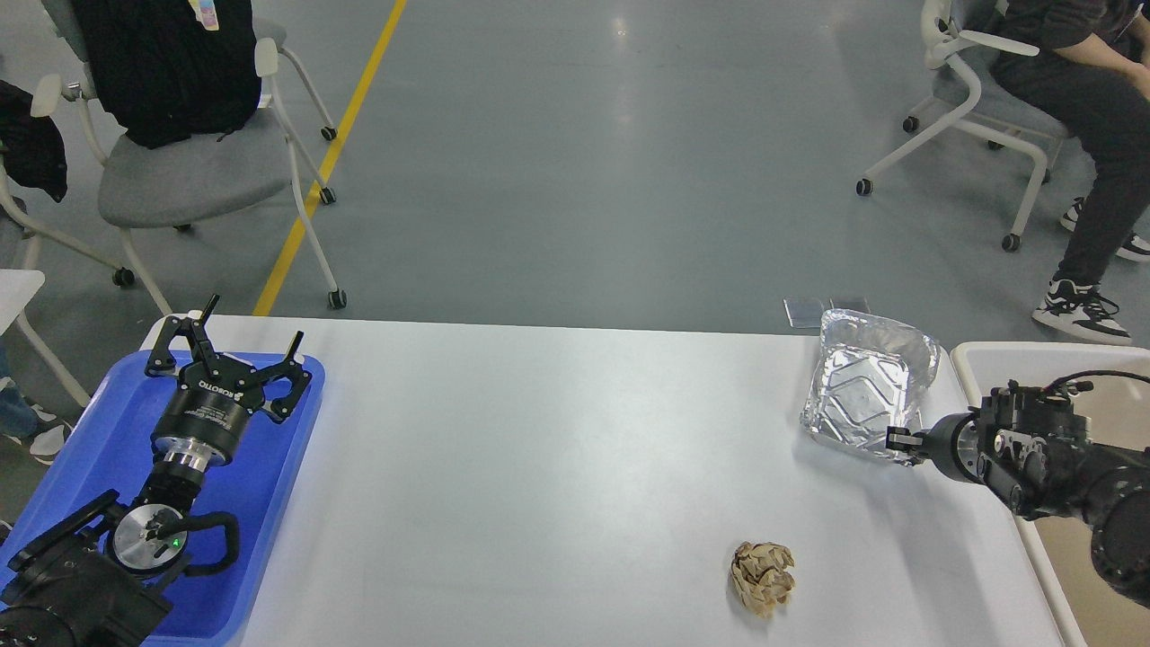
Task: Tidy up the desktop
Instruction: 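Lift the container with the right gripper and tilt it upward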
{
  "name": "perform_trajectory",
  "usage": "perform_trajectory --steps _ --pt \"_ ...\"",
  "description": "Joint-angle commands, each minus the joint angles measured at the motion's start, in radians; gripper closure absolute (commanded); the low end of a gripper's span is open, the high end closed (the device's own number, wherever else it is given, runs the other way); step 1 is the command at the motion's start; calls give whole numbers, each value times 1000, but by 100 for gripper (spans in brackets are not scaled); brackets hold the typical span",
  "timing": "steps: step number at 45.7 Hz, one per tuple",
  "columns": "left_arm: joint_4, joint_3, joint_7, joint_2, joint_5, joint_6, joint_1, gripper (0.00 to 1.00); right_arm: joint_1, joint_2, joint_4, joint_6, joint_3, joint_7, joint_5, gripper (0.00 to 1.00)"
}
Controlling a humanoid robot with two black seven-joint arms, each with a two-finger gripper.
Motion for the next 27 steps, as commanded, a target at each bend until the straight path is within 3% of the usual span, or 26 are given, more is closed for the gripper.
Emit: perform_trajectory --steps 1,15,27 --pt "-2 0 1 0 0 0 0 1 130 -78 144 7 -9 11 -4 100" --pt "0 0 1 0 0 0 0 1 577 -316 671 10 -57 11 -192 100" --pt "0 0 1 0 0 0 0 1 1006 -359 1001 67 -247 11 -194 100"
